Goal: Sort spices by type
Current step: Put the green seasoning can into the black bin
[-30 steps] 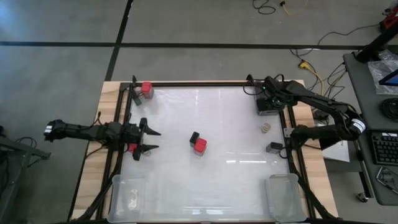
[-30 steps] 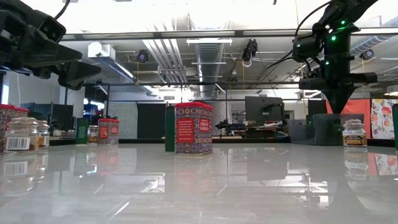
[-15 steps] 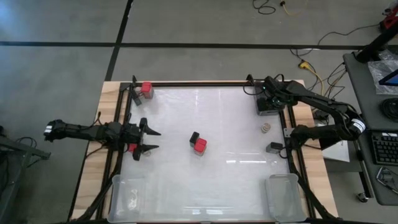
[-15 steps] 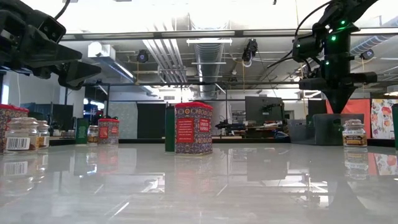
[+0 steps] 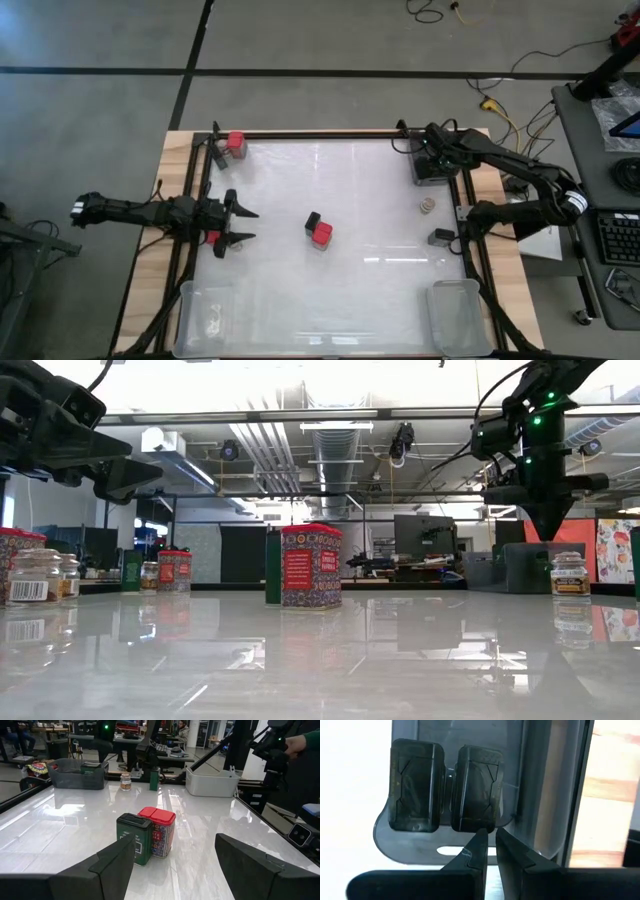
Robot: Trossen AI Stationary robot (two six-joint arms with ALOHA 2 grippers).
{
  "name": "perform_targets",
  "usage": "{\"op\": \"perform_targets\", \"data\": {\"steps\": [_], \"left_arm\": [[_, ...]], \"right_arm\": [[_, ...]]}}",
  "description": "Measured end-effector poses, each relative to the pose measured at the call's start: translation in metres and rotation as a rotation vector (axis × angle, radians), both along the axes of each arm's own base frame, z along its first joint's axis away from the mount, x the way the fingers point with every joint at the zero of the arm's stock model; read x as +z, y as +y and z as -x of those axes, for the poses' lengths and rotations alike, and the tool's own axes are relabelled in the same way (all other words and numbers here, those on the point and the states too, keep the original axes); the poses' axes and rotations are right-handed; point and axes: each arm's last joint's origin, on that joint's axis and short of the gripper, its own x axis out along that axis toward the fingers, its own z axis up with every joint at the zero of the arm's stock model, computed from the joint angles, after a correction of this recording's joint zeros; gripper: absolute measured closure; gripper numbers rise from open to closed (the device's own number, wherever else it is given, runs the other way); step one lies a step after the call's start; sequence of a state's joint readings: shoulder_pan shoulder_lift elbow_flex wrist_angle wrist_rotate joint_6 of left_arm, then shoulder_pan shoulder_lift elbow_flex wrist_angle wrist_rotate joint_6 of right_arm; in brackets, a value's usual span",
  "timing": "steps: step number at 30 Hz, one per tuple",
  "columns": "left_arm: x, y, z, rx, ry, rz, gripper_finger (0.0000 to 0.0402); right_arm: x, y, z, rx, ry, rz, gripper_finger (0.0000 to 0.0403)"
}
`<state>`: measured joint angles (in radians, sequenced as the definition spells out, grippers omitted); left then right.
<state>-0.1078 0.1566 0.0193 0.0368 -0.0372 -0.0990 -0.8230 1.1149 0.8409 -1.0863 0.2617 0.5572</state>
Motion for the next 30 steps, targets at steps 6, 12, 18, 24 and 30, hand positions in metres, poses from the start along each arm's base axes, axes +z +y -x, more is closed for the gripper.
{"op": "perform_targets", "data": {"steps": [6,12,18,24,30], "left_arm": [[0.000,0.000,0.000,0.001,0.000,0.000,0.0143],[0.000,0.000,0.000,0.001,0.000,0.000,0.0143],[0.000,0.000,0.000,0.000,0.000,0.000,0.0143],[0.000,0.000,0.000,0.001,0.000,0.000,0.0143],[0.000,0.000,0.000,0.000,0.000,0.000,0.0143]], "right_arm": [[0.030,0.007,-0.008,0.135,0.004,-0.039,0.0374],[0.067,0.051,-0.030,0.310,-0.051,-0.047,0.0369],[0.069,0.119,-0.046,0.457,-0.119,-0.239,0.0303],[0.058,0.172,-0.050,0.617,-0.002,-0.307,0.0206],[0.045,0.193,-0.056,0.785,0.111,-0.316,0.0129]]}}
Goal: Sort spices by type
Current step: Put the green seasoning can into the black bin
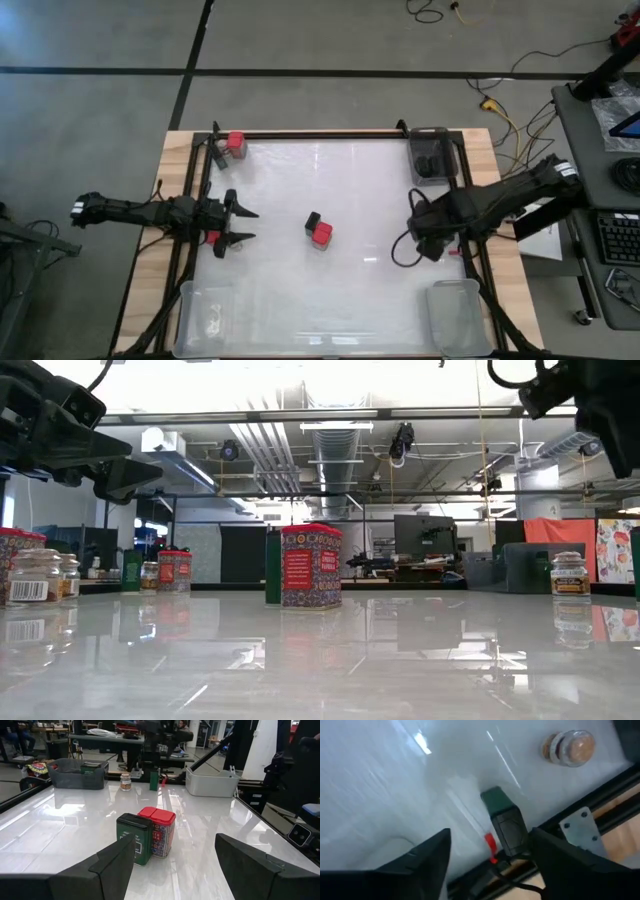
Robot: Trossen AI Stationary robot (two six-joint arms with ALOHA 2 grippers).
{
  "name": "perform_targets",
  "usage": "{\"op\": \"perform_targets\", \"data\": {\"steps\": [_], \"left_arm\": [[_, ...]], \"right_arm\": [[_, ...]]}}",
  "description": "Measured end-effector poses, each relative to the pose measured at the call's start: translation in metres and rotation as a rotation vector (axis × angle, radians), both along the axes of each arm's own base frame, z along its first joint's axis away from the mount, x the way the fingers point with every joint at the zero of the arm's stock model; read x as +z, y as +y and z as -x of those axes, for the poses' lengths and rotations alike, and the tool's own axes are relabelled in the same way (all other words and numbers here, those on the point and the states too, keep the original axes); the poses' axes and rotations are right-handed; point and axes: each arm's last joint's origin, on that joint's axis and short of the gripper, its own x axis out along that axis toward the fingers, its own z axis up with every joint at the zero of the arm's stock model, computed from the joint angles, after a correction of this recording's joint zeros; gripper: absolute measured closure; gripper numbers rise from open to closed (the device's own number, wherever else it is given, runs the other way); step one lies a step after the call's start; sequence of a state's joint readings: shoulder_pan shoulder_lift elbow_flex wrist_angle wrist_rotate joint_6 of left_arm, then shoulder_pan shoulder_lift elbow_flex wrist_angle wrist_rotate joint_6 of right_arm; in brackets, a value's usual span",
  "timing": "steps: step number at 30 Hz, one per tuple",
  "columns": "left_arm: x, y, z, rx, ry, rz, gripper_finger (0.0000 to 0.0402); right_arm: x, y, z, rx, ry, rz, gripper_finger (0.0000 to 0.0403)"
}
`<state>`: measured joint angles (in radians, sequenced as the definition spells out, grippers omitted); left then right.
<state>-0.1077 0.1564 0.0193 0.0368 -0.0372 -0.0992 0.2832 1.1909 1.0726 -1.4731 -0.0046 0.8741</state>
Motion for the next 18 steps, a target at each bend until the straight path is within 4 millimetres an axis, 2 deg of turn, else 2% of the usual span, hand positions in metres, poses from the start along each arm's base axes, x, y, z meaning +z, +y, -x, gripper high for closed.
{"op": "perform_targets", "data": {"steps": [4,8,18], "left_arm": [[0.000,0.000,0.000,0.000,0.001,0.000,0.0143],[0.000,0.000,0.000,0.000,0.000,0.000,0.0143],[0.000,0.000,0.000,0.000,0.000,0.000,0.0143]], "right_arm": [[-0.009,-0.001,-0.002,0.021,0.113,0.006,0.0095],[-0.020,-0.004,-0.002,0.076,0.189,0.010,0.0077],[-0.047,-0.010,0.010,0.212,0.311,-0.017,0.0077]]}}
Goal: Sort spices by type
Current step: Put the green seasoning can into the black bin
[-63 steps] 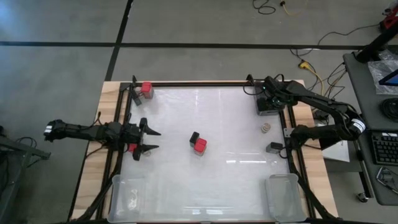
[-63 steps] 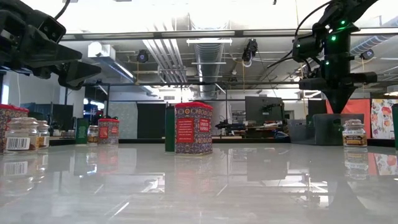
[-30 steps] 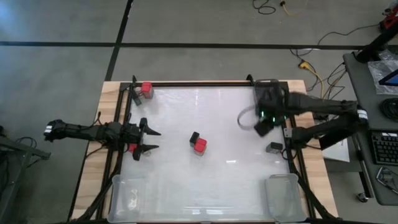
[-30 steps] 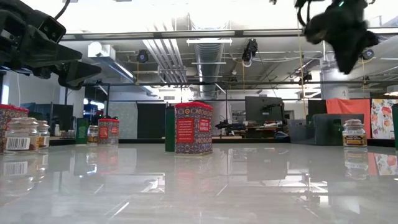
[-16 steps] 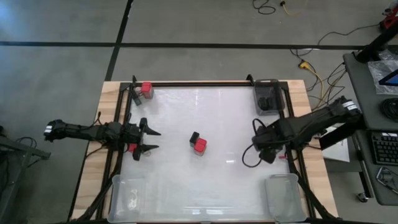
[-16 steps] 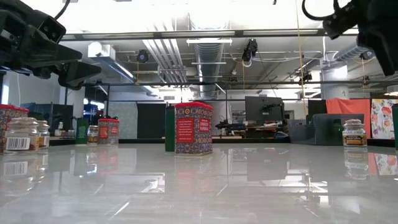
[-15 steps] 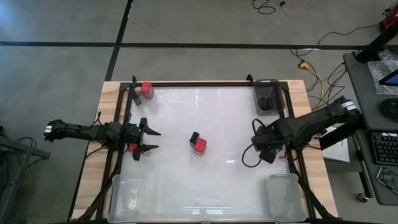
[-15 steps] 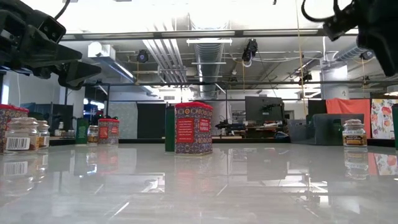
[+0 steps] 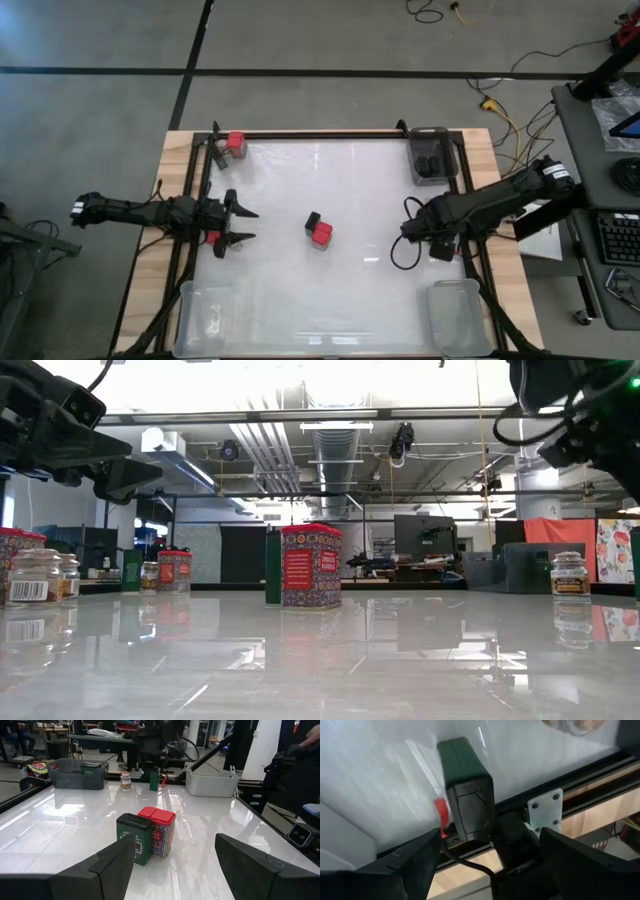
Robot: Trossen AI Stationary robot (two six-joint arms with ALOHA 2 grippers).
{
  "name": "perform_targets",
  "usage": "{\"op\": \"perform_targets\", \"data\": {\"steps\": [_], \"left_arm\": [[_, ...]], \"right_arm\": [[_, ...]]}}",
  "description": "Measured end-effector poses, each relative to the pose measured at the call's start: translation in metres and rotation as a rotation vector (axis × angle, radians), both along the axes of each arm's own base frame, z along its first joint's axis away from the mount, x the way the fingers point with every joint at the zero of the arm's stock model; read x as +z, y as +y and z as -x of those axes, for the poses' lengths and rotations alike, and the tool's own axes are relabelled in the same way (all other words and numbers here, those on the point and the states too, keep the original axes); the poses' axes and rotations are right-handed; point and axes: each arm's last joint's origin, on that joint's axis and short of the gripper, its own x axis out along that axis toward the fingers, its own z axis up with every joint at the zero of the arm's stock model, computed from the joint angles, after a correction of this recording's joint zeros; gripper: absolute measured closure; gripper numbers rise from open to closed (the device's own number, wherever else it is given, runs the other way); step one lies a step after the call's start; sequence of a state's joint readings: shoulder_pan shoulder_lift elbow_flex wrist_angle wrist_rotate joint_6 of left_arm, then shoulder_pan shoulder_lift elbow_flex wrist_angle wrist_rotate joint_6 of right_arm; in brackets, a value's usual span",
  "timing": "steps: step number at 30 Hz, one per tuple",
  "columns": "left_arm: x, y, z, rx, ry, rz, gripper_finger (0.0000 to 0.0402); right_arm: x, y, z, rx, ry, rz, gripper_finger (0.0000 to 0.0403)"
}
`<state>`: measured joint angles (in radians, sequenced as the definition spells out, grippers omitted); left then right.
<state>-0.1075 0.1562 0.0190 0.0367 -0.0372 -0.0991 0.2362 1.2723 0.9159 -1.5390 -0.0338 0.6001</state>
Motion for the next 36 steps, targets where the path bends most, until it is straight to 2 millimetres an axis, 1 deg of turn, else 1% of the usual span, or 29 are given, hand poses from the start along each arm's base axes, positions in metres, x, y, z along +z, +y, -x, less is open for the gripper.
{"op": "perform_targets", "data": {"steps": [7,13,17,22,28,30,32,34,36], "left_arm": [[0.000,0.000,0.000,0.000,0.000,0.000,0.0143],[0.000,0.000,0.000,0.000,0.001,0.000,0.0143],[0.000,0.000,0.000,0.000,0.000,0.000,0.0143],[0.000,0.000,0.000,0.000,0.000,0.000,0.0143],[0.000,0.000,0.000,0.000,0.000,0.000,0.0143],[0.000,0.000,0.000,0.000,0.000,0.000,0.0143],[0.000,0.000,0.000,0.000,0.000,0.000,0.0143],[0.000,0.000,0.000,0.000,0.001,0.000,0.0143],[0.000,0.000,0.000,0.000,0.000,0.000,0.0143]], "right_arm": [[-0.015,-0.001,0.003,0.082,0.004,-0.037,0.0079],[-0.024,-0.001,-0.001,0.099,-0.060,-0.048,0.0100],[-0.024,-0.001,-0.002,0.127,-0.064,-0.060,0.0125],[-0.025,-0.001,-0.001,0.160,-0.058,-0.072,0.0172],[-0.028,-0.001,0.002,0.133,-0.044,-0.060,0.0221],[-0.026,-0.001,0.000,0.102,-0.050,-0.055,0.0237],[-0.019,-0.001,-0.004,0.068,-0.077,-0.049,0.0254],[-0.009,-0.001,-0.008,0.045,-0.093,-0.045,0.0270],[0.006,-0.003,-0.012,0.025,-0.103,-0.034,0.0280]]}}
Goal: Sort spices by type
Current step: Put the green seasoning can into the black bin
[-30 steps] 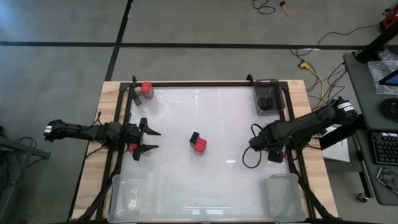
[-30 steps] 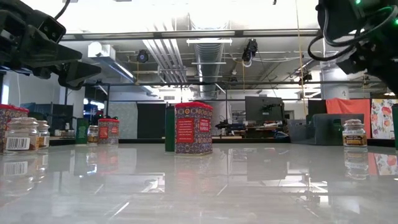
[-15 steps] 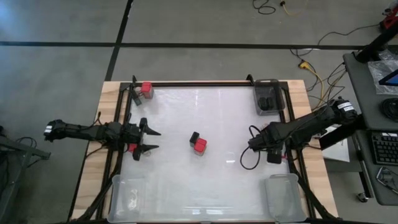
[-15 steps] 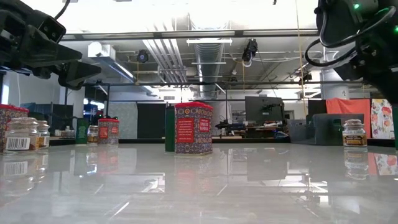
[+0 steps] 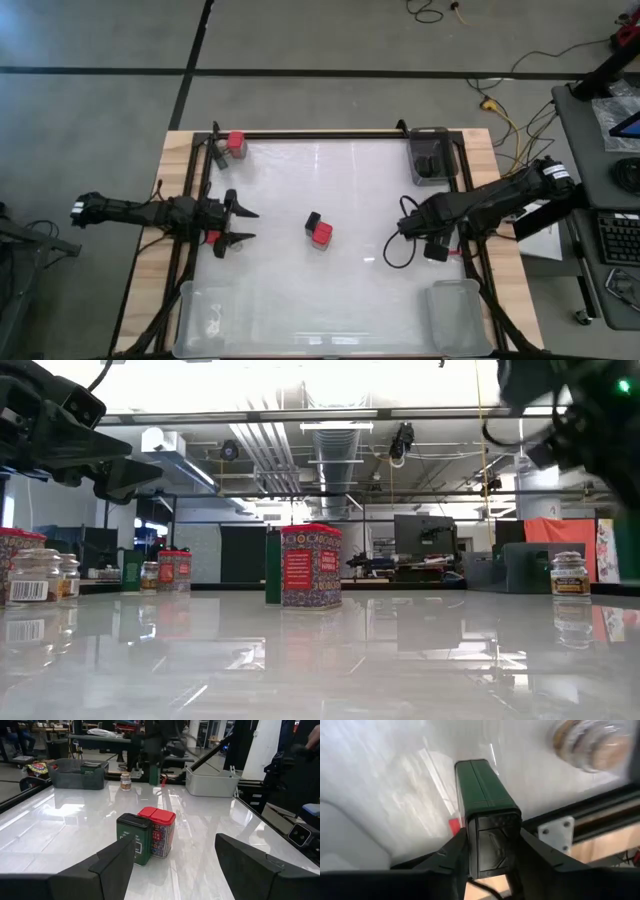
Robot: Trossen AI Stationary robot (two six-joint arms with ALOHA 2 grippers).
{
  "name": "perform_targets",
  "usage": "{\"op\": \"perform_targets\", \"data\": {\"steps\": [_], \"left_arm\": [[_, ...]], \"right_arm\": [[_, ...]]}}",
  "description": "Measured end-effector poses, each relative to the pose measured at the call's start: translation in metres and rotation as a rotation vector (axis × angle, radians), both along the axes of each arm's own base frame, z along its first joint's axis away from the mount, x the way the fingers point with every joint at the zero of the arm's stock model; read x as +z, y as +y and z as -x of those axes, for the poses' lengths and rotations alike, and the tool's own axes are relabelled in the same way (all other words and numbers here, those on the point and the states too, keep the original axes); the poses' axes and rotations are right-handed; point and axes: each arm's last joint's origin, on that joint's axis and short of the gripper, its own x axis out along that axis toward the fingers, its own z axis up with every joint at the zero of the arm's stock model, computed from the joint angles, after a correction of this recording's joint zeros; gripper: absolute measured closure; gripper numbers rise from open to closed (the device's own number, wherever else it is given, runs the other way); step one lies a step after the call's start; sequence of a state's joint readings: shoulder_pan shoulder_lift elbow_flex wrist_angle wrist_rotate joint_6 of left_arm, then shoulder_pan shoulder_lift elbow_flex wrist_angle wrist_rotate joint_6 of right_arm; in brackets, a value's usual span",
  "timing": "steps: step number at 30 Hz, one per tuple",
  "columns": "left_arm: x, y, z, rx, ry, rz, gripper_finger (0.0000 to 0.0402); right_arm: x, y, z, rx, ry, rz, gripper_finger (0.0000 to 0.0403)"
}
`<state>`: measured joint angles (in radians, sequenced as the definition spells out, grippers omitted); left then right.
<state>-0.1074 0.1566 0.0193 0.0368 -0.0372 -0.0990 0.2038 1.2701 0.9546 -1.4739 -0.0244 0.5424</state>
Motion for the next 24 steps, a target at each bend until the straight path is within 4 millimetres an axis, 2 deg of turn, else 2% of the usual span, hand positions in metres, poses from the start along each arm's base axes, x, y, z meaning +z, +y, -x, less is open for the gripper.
{"op": "perform_targets", "data": {"steps": [3,6,10,13,17,24], "left_arm": [[0.000,0.000,0.000,0.000,0.000,0.000,0.0143],[0.000,0.000,0.000,0.000,0.000,0.000,0.0143],[0.000,0.000,0.000,0.000,0.000,0.000,0.0143],[0.000,0.000,0.000,0.000,0.000,0.000,0.0143],[0.000,0.000,0.000,0.000,0.000,0.000,0.0143],[0.000,0.000,0.000,0.000,0.001,0.000,0.0143]], "right_arm": [[0.025,-0.006,-0.004,-0.045,-0.016,0.051,0.0279],[0.047,-0.014,-0.010,-0.088,-0.129,0.074,0.0259],[0.067,-0.032,-0.016,-0.171,-0.222,0.177,0.0249],[0.074,-0.052,-0.016,-0.255,-0.250,0.259,0.0261],[0.076,-0.091,-0.009,-0.492,-0.247,0.437,0.0276],[0.080,-0.152,0.023,-0.836,-0.182,0.524,0.0265]]}}
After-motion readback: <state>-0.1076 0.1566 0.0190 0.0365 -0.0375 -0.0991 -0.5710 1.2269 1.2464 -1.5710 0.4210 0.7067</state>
